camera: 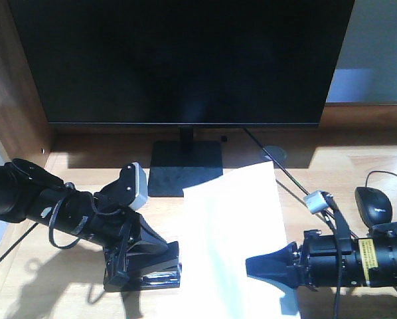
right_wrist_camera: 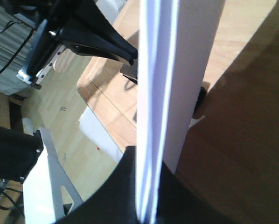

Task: Grab stapler and paper to desk for stapling
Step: 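Swing the white paper with the right gripper down onto the desk beside the stapler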

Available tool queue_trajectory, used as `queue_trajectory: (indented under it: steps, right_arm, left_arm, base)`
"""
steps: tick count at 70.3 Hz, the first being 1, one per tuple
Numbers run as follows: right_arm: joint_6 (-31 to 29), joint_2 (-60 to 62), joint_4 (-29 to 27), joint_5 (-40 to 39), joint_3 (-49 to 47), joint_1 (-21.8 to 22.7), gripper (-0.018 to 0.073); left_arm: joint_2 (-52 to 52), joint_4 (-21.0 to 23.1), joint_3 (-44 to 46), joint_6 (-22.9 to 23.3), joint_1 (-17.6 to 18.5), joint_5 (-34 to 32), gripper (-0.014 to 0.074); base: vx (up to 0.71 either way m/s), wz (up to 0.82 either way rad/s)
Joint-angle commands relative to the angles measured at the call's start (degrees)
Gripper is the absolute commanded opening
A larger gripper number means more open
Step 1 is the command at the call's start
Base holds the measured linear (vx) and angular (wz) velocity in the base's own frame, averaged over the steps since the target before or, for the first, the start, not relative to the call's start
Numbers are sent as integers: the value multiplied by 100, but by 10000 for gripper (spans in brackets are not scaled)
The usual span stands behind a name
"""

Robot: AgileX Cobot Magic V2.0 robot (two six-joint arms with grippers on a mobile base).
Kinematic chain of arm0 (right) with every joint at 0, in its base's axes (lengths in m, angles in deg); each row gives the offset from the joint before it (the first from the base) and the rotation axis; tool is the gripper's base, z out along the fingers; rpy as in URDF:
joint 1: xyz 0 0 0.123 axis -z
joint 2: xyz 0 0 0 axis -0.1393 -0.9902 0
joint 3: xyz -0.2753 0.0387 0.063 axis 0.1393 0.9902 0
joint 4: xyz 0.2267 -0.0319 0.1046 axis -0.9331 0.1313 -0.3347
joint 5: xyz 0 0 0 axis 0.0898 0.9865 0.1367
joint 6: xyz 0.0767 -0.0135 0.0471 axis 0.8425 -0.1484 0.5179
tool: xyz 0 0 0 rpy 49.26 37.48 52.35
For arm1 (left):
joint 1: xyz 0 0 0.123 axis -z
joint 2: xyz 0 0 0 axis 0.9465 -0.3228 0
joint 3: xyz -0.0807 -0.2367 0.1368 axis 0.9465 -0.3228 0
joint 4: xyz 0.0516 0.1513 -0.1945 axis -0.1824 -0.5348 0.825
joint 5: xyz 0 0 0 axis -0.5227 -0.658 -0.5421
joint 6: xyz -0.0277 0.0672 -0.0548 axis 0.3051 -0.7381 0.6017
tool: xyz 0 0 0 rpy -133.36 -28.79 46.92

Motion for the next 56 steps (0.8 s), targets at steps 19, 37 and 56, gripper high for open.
queue_trajectory:
  steps: [19,37,56]
  right_arm:
    - [-156,-542,-664,-1187,-96,-10,-3]
    - [-33,-628,-763,-1189,-96,-10,-3]
    - [207,-914,-1110,-1245,-96,-370,-3]
  left_arm:
    - [221,264,137,51,24,223,-6]
    - [221,264,137,51,24,223,-6]
    - [221,264,137,51,24,223,-6]
  base:
    - [0,0]
    - [0,0]
    - [0,0]
